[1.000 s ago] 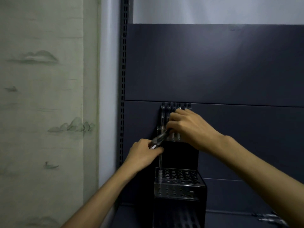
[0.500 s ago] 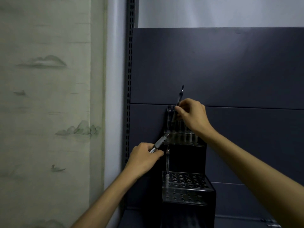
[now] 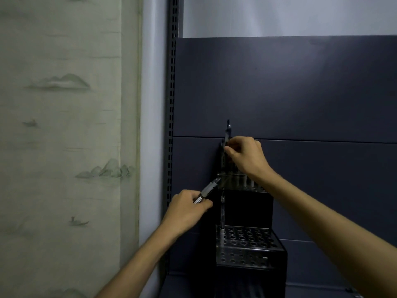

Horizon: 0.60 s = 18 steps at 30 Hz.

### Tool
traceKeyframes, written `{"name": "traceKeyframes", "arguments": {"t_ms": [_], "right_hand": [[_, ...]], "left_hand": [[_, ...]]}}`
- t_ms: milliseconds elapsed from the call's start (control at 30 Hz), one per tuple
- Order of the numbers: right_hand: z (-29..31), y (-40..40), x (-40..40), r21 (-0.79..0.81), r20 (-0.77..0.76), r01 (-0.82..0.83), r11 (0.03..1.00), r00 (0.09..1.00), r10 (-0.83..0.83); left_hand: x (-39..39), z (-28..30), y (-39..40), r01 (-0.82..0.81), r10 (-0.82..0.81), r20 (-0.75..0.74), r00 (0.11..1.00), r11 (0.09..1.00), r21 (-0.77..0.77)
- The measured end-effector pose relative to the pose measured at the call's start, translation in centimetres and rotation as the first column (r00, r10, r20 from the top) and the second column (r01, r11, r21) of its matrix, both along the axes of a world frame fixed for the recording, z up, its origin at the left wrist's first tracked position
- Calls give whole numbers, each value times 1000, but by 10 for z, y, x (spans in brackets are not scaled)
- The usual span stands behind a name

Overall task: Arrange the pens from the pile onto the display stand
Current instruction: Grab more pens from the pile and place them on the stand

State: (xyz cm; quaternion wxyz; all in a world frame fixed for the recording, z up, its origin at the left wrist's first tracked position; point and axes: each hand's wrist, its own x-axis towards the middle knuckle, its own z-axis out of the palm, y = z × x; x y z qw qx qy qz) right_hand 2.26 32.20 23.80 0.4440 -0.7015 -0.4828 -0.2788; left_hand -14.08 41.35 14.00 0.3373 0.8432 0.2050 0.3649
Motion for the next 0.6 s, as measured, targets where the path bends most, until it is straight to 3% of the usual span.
{"name": "traceKeyframes", "arguments": {"t_ms": [233, 367, 600], "right_hand": [[-14, 1, -2, -96, 6, 74, 993, 997, -74], [-24, 3, -2, -141, -30, 38, 989, 999, -43], [-28, 2, -5, -125, -54, 52, 991, 997, -59]], "left_hand": [[0, 0, -3, 3, -3, -16, 1000, 1000, 6], [1, -1, -3, 4, -5, -5, 1000, 1000, -10], [3, -4, -3, 4, -4, -15, 1000, 1000, -16]]}}
